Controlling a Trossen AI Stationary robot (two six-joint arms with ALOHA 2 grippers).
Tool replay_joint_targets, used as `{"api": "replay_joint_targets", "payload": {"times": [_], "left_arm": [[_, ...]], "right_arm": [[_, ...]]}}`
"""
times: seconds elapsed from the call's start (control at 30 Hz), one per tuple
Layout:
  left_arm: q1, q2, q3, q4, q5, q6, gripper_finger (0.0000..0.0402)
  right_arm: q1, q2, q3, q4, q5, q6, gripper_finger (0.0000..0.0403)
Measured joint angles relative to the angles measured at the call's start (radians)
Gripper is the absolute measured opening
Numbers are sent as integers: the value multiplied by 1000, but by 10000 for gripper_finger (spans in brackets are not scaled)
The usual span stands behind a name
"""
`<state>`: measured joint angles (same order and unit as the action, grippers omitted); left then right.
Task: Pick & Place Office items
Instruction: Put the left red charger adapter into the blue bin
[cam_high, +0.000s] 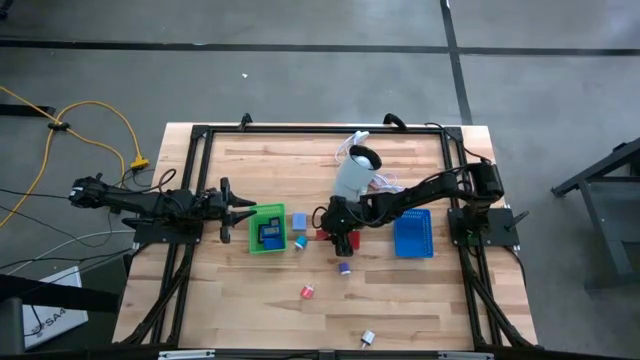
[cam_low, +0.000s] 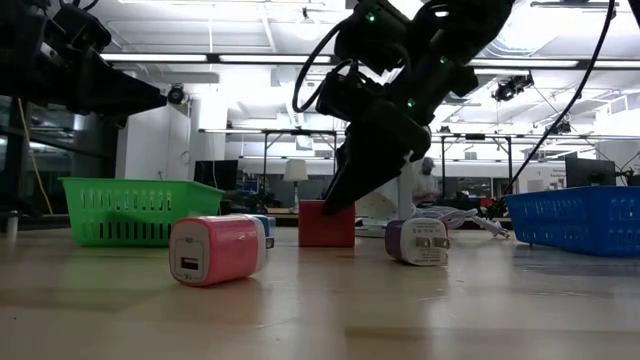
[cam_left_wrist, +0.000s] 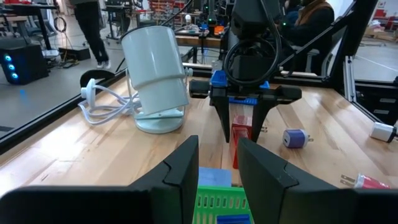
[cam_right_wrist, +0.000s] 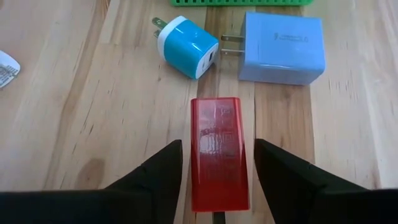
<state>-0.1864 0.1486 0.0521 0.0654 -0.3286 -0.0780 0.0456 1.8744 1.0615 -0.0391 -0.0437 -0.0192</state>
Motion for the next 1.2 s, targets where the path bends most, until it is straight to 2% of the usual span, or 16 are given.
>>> {"api": "replay_joint_targets", "payload": {"times": [0.33, 1.2], "left_arm": [[0, 0, 0, 0, 0, 0, 103], [0, 0, -2, 0, 0, 0, 103]], "right_arm": [[0, 0, 0, 2, -8, 0, 114], [0, -1, 0, 6, -39, 21, 109]]}}
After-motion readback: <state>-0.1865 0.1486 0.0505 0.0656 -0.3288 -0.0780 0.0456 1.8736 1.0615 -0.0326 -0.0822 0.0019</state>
